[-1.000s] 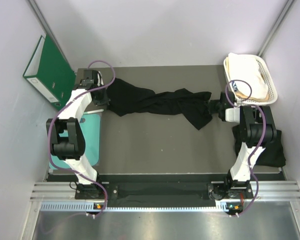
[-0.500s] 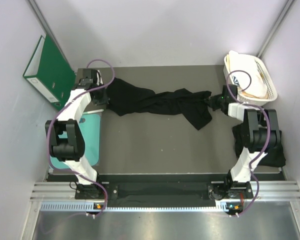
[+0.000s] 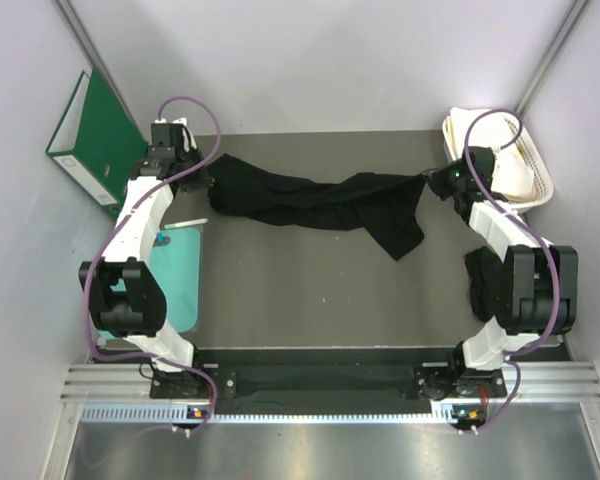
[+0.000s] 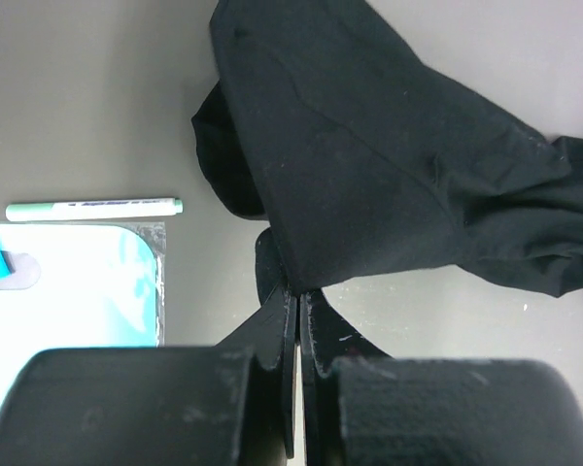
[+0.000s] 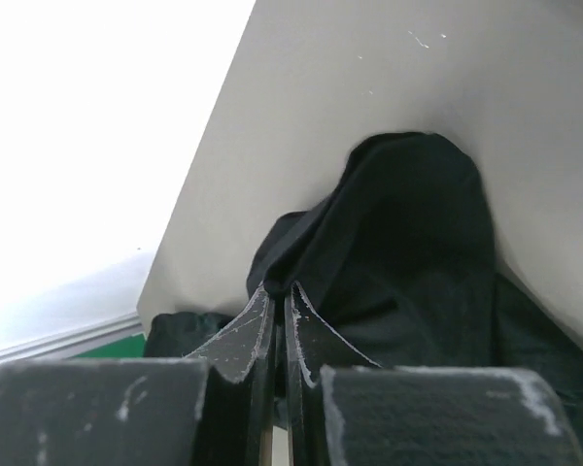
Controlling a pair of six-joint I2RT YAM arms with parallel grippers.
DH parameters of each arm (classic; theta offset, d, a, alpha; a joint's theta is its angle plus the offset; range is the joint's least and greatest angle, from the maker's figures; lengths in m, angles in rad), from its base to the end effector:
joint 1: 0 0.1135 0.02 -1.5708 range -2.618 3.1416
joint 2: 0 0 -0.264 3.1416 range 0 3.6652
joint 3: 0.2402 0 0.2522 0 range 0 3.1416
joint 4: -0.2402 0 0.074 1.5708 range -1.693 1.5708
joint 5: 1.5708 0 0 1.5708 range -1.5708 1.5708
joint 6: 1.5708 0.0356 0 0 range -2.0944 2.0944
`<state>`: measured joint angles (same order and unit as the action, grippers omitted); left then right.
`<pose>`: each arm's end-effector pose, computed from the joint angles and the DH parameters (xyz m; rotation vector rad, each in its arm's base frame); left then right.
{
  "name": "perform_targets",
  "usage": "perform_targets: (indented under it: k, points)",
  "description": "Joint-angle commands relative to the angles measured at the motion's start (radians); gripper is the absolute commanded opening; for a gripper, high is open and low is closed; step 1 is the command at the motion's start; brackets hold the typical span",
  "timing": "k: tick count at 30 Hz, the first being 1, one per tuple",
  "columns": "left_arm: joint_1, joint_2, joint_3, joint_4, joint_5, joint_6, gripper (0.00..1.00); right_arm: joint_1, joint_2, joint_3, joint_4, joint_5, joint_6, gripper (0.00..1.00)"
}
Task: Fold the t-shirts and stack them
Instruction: Flatten out the tshirt
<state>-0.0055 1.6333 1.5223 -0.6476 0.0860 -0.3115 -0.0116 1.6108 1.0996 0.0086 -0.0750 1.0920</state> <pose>0.3660 -0.0051 0.3342 -0.3138 2.3191 -0.2582 0.3695 -0.0016 0.2570 1.0896 1.8613 0.7252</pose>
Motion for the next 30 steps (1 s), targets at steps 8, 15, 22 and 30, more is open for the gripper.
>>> perform_targets:
  k: [8,15,22,30]
  points:
    - [-0.004,-0.089,0.048,0.016,-0.017,-0.003,0.00,0.004,-0.060,0.000,-0.039,0.009,-0.142,0.00]
    - [-0.004,-0.127,0.192,0.009,-0.003,-0.044,0.00,0.094,-0.158,0.306,-0.229,0.053,-0.449,0.00]
    - [-0.007,-0.225,0.269,0.046,0.000,-0.077,0.00,0.225,-0.310,0.485,-0.397,0.198,-0.754,0.00]
    - [-0.013,-0.384,0.303,0.048,-0.023,-0.017,0.00,0.325,-0.621,0.447,-0.440,0.323,-0.848,0.00]
